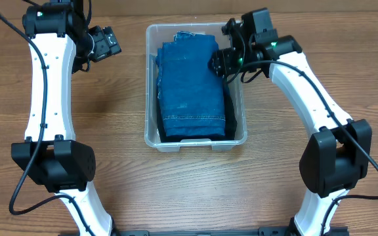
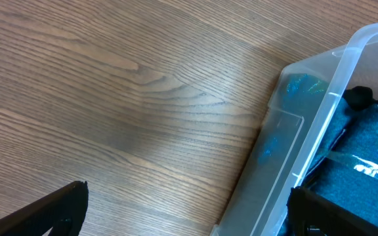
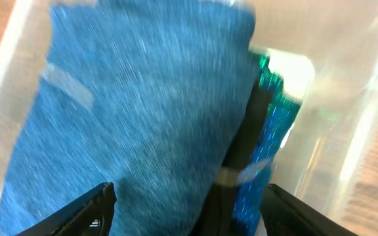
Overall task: Pack container
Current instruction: 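Open the right gripper and press the jeans flat inside the bin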
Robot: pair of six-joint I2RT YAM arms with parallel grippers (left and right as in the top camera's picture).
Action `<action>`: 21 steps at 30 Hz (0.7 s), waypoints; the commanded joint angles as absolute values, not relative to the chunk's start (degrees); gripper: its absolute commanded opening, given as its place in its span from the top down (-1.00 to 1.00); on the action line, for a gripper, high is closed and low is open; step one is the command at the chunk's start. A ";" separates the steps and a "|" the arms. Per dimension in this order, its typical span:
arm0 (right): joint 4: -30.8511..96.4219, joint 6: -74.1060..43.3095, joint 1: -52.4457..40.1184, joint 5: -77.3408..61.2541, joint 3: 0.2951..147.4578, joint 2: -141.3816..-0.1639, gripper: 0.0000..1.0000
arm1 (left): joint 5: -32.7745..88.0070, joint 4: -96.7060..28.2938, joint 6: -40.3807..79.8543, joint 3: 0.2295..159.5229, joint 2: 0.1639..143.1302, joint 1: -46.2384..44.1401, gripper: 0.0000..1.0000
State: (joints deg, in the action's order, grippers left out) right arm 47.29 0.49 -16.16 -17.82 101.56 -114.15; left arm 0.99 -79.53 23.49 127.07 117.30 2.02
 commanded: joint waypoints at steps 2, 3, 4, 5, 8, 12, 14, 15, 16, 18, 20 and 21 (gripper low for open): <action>48.16 1.76 -16.49 -16.53 107.98 -110.39 -0.51 | 0.45 -79.48 22.68 127.48 116.88 2.24 -1.00; 48.90 1.76 -16.75 -16.53 108.84 -110.04 -0.51 | 0.45 -79.48 22.68 127.48 116.88 2.24 -1.00; 49.45 1.78 -17.17 -16.53 109.27 -109.82 -0.50 | 0.43 -79.48 22.68 127.48 116.90 2.24 -1.00; 49.69 1.78 -17.63 -16.51 109.36 -109.71 -0.47 | 0.43 -79.48 22.68 127.48 116.88 2.24 -1.00; 49.84 1.80 -19.27 -16.47 109.32 -109.89 -0.04 | 0.43 -79.48 22.68 127.48 116.90 2.24 -1.00; 47.68 1.78 -21.56 -14.06 108.95 -110.83 0.92 | 0.43 -79.50 22.68 127.48 116.88 2.22 -1.00; 46.94 1.78 -22.74 -10.90 108.92 -111.50 0.92 | 0.43 -79.48 22.68 127.48 116.90 2.22 -1.00; 46.52 1.78 -23.27 -9.19 108.90 -112.03 0.92 | 0.43 -79.48 22.68 127.48 116.90 2.24 -1.00; 46.04 1.80 -23.88 -7.33 108.84 -112.46 0.92 | 0.43 -79.50 22.68 127.48 116.90 2.24 -1.00; 45.25 1.78 -24.60 -4.54 108.75 -113.78 0.92 | 0.43 -79.48 22.68 127.48 116.90 2.24 -1.00; 45.04 1.76 -24.75 -2.98 108.75 -115.57 0.92 | 0.43 -79.50 22.68 127.48 116.88 2.22 -1.00; 45.08 1.78 -24.75 -2.70 108.75 -116.53 0.92 | 0.45 -79.50 22.68 127.48 116.88 2.22 -1.00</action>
State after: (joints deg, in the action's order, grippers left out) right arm 45.41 1.56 -24.71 -7.64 107.90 -112.99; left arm 0.99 -79.53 23.49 127.07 117.30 2.02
